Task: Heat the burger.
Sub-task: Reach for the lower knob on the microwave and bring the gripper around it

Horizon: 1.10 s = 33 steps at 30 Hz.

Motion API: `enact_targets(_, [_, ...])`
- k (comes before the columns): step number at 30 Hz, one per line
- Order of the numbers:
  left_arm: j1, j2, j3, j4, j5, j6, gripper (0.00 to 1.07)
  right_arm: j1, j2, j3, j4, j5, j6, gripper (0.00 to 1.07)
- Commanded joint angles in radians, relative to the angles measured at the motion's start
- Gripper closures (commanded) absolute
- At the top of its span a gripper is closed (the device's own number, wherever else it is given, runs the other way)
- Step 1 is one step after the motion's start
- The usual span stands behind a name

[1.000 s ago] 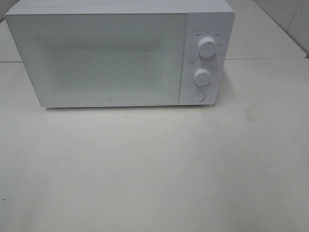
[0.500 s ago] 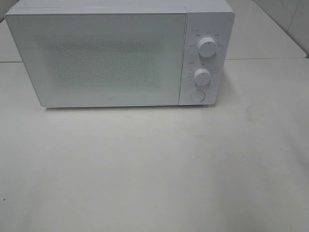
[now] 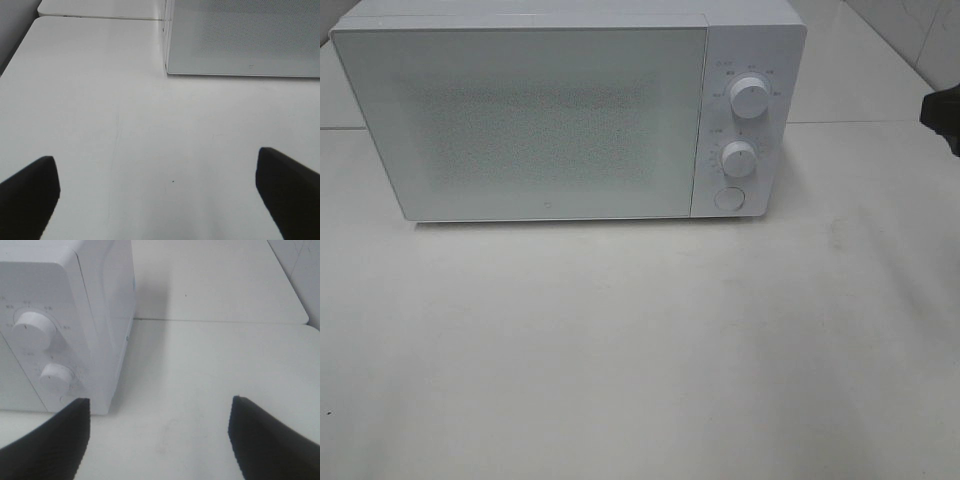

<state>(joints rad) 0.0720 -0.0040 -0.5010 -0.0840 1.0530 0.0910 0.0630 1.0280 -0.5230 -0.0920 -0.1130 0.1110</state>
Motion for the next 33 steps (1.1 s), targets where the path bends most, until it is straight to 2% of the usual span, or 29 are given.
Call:
enact_targets(1, [0.000, -0.026, 0.004, -0.009, -0.015, -0.004, 0.07, -0.003, 0.050, -0.008, 0.000, -0.138, 0.008, 0.32])
enact_targets(6, [0.000, -0.026, 0.004, -0.009, -0.015, -0.004, 0.07, 0.000, 0.116, -0.008, 0.004, -0.251, 0.007, 0.32])
enact_targets(12, [0.000, -0.026, 0.004, -0.009, -0.015, -0.004, 0.07, 0.023, 0.185, 0.053, 0.122, -0.456, -0.032, 0.32])
enact_targets(13, [0.000, -0.026, 0.004, -0.009, -0.015, -0.004, 0.07, 0.066, 0.204, 0.080, 0.187, -0.531, -0.086, 0.32])
enact_targets(15, [0.000, -0.026, 0.004, -0.009, -0.015, -0.004, 0.07, 0.092, 0.216, 0.094, 0.218, -0.573, -0.124, 0.32])
enact_targets(16, [0.000, -0.026, 0.004, -0.009, -0.015, -0.004, 0.07, 0.142, 0.244, 0.114, 0.276, -0.644, -0.197, 0.32])
enact_targets(18, [0.000, -0.026, 0.004, -0.009, -0.015, -0.004, 0.07, 0.165, 0.262, 0.117, 0.311, -0.666, -0.237, 0.32])
enact_targets(19, [0.000, -0.026, 0.004, -0.009, -0.015, -0.004, 0.07, 0.218, 0.297, 0.120, 0.381, -0.700, -0.305, 0.32])
enact_targets(21, [0.000, -0.026, 0.004, -0.009, -0.015, -0.004, 0.07, 0.243, 0.310, 0.120, 0.408, -0.715, -0.327, 0.32])
enact_targets(24, [0.000, -0.026, 0.004, -0.009, -0.015, -0.004, 0.07, 0.329, 0.377, 0.120, 0.528, -0.816, -0.394, 0.32])
enact_targets(26, [0.000, -0.026, 0.004, -0.009, -0.015, -0.004, 0.07, 0.347, 0.394, 0.120, 0.551, -0.851, -0.404, 0.32])
enact_targets(27, [0.000, -0.026, 0.004, -0.009, -0.015, -0.004, 0.07, 0.390, 0.424, 0.120, 0.581, -0.906, -0.421, 0.32])
enact_targets(33, [0.000, -0.026, 0.004, -0.009, -0.015, -0.004, 0.07, 0.502, 0.513, 0.120, 0.638, -1.060, -0.423, 0.32])
